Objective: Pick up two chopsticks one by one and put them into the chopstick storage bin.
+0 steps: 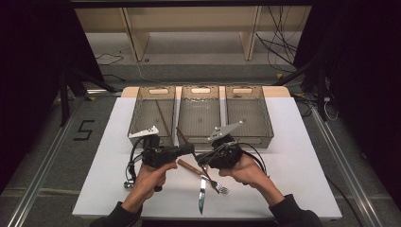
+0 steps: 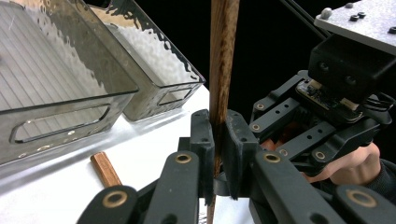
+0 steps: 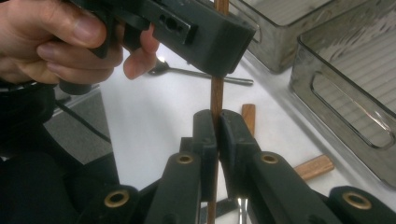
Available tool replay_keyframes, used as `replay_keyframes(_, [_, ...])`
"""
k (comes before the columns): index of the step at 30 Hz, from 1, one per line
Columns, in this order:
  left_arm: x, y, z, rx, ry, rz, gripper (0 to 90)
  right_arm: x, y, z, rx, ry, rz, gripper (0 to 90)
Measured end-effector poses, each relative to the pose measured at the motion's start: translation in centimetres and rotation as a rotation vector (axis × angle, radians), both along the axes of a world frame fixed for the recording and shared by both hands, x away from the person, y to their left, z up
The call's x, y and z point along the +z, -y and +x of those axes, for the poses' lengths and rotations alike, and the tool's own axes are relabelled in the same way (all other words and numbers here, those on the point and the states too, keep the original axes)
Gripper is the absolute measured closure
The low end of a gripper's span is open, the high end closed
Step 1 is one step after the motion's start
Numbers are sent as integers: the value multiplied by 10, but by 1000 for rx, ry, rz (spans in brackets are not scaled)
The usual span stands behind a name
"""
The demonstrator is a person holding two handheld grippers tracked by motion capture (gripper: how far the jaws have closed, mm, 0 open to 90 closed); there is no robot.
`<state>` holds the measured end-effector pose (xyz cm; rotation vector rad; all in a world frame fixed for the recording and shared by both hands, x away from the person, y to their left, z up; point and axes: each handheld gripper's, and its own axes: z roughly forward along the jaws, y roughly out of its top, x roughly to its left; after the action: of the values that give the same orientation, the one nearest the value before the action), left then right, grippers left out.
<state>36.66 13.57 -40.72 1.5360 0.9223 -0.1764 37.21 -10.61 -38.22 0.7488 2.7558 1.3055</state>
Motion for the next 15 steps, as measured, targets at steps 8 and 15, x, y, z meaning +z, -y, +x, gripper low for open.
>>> replay_keyframes(8, [12,-12,4,31,30,20,839,6,11,-1,-3,-1,37,683])
replay_keyframes(15, [32,-37,18,76,49,62,839,7,31,-7,-73,42,62,424])
